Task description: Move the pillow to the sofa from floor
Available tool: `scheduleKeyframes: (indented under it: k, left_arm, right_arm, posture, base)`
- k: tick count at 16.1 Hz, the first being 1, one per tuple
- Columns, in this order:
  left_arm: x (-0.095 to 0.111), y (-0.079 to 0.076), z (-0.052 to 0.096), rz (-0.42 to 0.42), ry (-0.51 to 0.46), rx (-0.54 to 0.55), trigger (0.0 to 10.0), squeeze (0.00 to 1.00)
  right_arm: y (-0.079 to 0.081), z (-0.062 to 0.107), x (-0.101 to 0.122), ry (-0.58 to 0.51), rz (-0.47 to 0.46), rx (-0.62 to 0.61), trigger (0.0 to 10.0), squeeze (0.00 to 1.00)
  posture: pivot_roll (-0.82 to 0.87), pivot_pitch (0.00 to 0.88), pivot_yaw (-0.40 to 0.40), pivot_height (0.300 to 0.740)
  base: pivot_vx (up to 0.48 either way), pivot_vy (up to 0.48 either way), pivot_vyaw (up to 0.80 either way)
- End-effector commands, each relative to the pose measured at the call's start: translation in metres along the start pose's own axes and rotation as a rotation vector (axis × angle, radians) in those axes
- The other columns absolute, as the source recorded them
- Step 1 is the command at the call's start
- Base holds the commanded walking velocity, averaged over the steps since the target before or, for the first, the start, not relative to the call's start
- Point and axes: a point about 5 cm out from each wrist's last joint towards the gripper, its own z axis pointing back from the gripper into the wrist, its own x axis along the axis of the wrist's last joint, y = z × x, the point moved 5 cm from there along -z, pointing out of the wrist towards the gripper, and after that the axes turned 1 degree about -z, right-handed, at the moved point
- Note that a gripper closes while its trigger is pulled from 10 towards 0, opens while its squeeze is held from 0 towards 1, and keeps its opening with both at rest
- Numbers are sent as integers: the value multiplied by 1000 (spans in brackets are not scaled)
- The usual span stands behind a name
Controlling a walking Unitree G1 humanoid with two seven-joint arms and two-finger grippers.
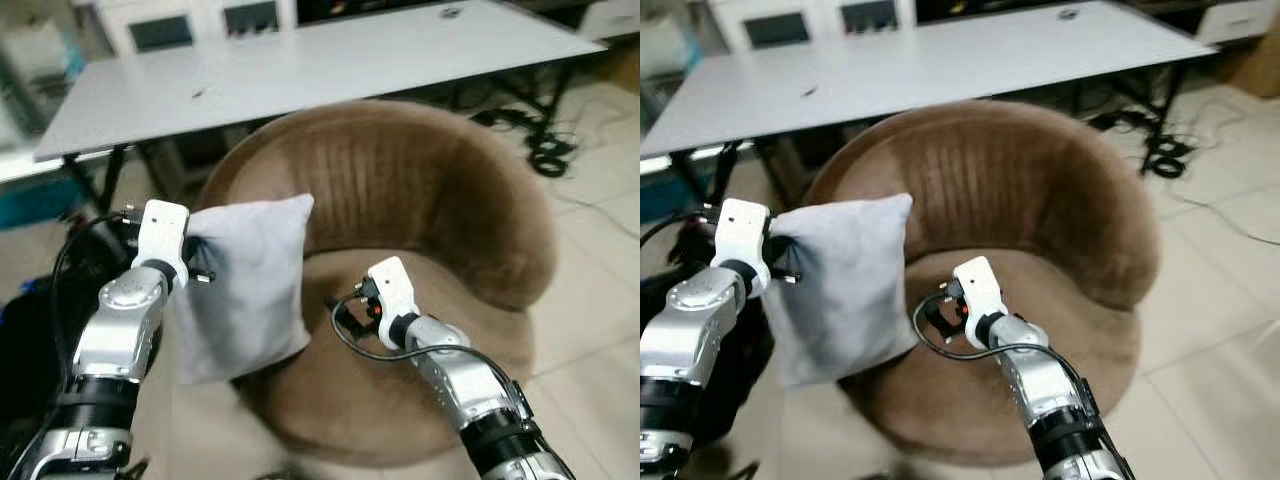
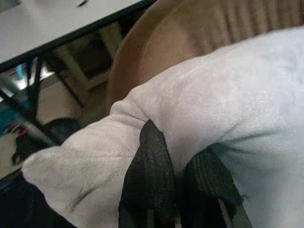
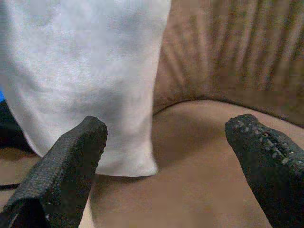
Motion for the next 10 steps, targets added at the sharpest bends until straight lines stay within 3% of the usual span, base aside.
scheduleKeyframes:
  k: [1, 3, 5, 7, 10]
  left_arm:
    - [16, -2, 1, 2, -50, -9, 10000, 0]
    - [14, -6, 0, -28, -51, -52, 10000, 0]
    - [16, -8, -7, -131, -47, -147, 10000, 0]
    - [8, 11, -20, -218, 5, -164, 10000, 0]
    - [0, 22, -27, -345, 57, -186, 10000, 0]
  right_arm:
    - [-3, 2, 4, -15, 12, -7, 10000, 0]
    - [-3, 3, 2, -13, 11, -9, 10000, 0]
    - [-1, 3, 1, -10, 8, -6, 10000, 0]
    - [1, 1, 1, -8, 9, 0, 10000, 0]
    - [2, 0, 3, -15, 9, 1, 10000, 0]
  posture:
    - [-84, 0, 112, 740]
    - [-90, 0, 125, 740]
    - [-85, 0, 125, 740]
    - [-87, 0, 130, 740]
    - [-101, 0, 144, 740]
  base:
    - [401, -259, 0]
    - [326, -127, 0]
    - [0, 0, 0]
    - [0, 0, 0]
    - [0, 0, 0]
